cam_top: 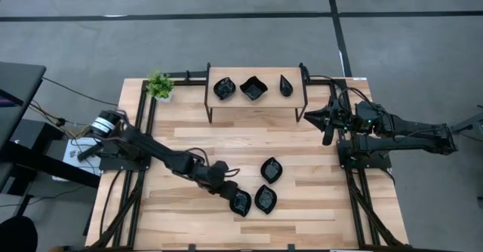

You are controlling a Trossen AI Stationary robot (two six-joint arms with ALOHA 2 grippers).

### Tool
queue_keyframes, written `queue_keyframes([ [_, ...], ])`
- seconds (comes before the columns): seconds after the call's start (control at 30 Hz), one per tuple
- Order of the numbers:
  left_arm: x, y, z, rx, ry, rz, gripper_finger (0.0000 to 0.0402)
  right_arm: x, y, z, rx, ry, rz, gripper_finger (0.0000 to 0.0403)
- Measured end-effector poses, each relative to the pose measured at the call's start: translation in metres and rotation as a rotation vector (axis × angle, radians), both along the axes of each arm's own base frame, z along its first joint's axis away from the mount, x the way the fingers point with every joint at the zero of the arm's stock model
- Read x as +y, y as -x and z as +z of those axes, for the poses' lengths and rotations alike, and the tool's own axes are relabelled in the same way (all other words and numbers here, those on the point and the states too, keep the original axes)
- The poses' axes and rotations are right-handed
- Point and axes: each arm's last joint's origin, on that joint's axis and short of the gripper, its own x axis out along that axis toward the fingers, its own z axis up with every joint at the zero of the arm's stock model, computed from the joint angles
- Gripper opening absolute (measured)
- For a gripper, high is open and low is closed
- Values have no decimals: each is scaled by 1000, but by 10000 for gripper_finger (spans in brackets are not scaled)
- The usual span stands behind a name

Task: Pick & Place Mini shaped plates
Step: Stack the leaf shaped plate on top of the other leaf shaped plate on the shelf

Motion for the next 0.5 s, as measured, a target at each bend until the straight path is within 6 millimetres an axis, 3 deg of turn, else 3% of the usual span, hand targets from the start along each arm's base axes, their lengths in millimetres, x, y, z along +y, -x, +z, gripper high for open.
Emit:
queue_keyframes([
  [0.5, -3, -12, -38, 89, 53, 83, 163, 0, 0, 0, 1, 2, 1, 63],
])
